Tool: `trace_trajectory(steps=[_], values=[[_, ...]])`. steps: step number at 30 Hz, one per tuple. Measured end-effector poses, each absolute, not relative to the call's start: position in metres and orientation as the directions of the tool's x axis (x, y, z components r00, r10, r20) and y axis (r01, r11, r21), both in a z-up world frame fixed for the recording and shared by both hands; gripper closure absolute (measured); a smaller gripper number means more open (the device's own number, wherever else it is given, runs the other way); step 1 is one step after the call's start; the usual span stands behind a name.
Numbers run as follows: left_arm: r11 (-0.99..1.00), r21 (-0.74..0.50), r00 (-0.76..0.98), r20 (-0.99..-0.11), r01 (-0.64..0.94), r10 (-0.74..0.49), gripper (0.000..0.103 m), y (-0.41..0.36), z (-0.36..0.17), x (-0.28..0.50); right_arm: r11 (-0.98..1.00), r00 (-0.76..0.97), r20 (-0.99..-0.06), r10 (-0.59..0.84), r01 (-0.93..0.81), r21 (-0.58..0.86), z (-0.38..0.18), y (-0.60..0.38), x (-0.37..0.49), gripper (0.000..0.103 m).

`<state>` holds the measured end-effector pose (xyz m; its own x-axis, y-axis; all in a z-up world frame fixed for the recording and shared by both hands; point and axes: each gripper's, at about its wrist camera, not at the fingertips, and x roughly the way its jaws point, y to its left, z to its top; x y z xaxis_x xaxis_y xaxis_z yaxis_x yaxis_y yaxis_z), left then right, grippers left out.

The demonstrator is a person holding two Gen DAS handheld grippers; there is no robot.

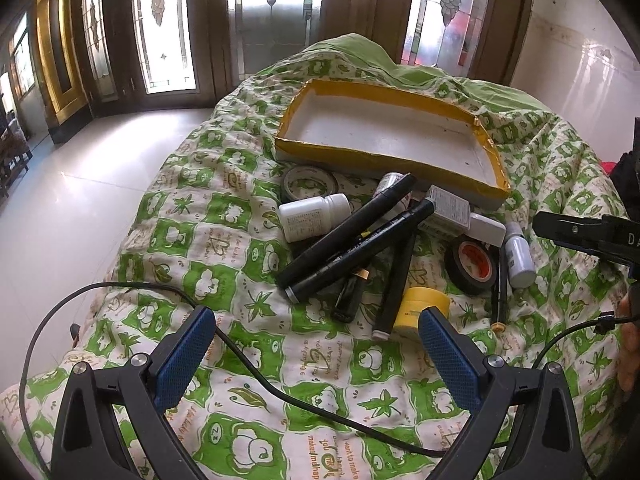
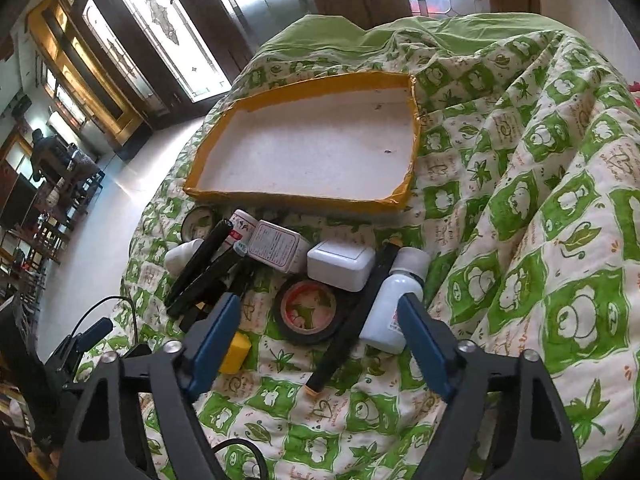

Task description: Organize rigid objects

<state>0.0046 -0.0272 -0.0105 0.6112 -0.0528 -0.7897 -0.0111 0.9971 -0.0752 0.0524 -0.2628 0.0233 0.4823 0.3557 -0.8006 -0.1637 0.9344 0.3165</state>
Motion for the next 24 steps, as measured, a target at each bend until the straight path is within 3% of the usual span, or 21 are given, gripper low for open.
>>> trace_trajectory(steps=[7, 24], values=[[0.998, -0.067, 0.608, -0.792, -0.004, -0.051, 0.001, -0.029, -0.011, 0.006, 0.928, 0.464, -0.804, 0.372, -0.154, 0.340, 0.017, -0.266, 0.054, 0.034], [0.998, -0.063, 0.608, -0.793, -0.005, -0.047, 0.001, -0.030, -0.011, 0.005, 0.946, 0.474, -0.818, 0.325, -0.167, 0.279, 0.012, -0.259, 0.051, 0.034]])
